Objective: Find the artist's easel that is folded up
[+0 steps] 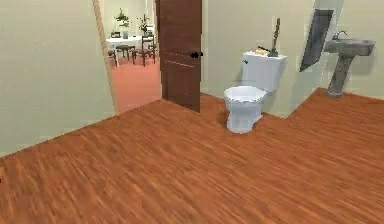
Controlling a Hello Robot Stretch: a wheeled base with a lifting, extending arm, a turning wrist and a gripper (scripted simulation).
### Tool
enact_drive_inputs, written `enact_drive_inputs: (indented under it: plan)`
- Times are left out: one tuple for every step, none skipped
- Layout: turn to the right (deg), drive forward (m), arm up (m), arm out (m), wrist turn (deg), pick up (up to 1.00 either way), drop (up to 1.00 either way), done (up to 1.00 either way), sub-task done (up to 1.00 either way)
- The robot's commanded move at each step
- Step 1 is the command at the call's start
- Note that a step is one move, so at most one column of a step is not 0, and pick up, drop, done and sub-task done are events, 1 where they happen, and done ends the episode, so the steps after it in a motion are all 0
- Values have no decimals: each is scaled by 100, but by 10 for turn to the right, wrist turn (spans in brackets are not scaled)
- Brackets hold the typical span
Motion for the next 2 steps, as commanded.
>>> enact_drive_inputs:
  plan:
    - [300,0,0,0,0,0,0,0,0]
    - [30,0,0,0,0,0,0,0,0]
